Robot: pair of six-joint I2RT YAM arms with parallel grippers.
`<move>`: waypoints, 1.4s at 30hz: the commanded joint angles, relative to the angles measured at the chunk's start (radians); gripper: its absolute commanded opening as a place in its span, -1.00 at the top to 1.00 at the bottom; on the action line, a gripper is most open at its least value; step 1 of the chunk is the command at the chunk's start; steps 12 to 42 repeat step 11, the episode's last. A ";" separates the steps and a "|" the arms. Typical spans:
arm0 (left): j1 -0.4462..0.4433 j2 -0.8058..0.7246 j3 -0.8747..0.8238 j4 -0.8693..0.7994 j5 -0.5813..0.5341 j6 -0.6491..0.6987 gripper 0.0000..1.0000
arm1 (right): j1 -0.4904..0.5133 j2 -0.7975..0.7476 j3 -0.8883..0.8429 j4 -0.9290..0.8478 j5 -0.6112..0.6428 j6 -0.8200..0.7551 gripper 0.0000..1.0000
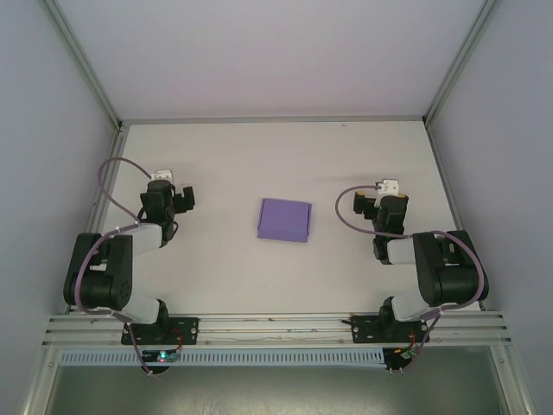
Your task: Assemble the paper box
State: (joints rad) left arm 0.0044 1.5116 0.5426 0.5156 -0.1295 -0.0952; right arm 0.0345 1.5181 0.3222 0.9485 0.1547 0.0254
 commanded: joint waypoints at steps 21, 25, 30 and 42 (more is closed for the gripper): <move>-0.001 0.032 -0.149 0.345 0.014 0.024 -0.99 | -0.004 -0.014 0.017 0.045 -0.049 -0.010 -0.97; -0.001 0.032 -0.149 0.345 0.014 0.024 -0.99 | -0.004 -0.014 0.017 0.045 -0.049 -0.010 -0.97; -0.001 0.032 -0.149 0.345 0.014 0.024 -0.99 | -0.004 -0.014 0.017 0.045 -0.049 -0.010 -0.97; -0.001 0.032 -0.149 0.345 0.014 0.024 -0.99 | -0.004 -0.014 0.017 0.045 -0.049 -0.010 -0.97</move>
